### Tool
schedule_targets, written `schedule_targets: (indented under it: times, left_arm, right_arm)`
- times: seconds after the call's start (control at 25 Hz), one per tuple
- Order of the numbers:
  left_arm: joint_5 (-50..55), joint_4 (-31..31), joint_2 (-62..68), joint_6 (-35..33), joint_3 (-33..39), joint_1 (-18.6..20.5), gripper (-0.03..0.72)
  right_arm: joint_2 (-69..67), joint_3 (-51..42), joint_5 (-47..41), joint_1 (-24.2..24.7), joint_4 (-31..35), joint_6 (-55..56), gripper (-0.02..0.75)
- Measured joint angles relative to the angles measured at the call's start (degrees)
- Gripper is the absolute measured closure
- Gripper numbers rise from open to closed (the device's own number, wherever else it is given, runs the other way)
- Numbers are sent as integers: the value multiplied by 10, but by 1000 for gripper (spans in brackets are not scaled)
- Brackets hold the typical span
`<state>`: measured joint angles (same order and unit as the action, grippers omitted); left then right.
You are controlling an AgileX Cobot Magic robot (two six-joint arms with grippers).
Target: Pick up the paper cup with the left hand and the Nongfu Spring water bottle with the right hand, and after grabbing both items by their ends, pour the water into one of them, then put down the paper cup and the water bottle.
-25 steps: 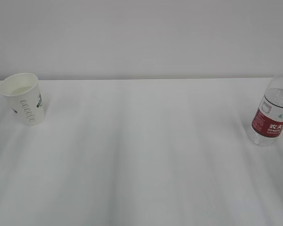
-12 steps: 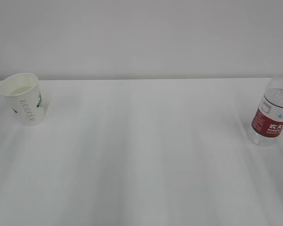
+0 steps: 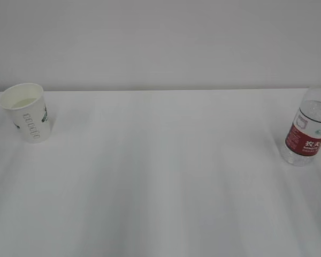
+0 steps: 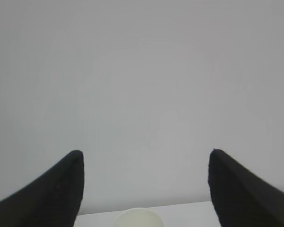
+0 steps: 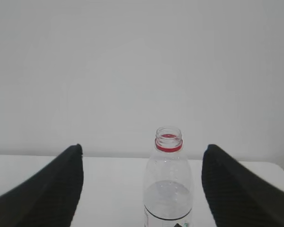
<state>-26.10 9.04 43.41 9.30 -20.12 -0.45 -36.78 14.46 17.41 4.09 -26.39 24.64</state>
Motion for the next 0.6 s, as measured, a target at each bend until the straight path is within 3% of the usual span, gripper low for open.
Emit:
schedule_targets:
  times: [0.6]
  left_arm:
    - [155, 10, -132, 0, 0, 0, 98]
  right_arm:
    - [105, 4, -94, 0, -70, 69, 150]
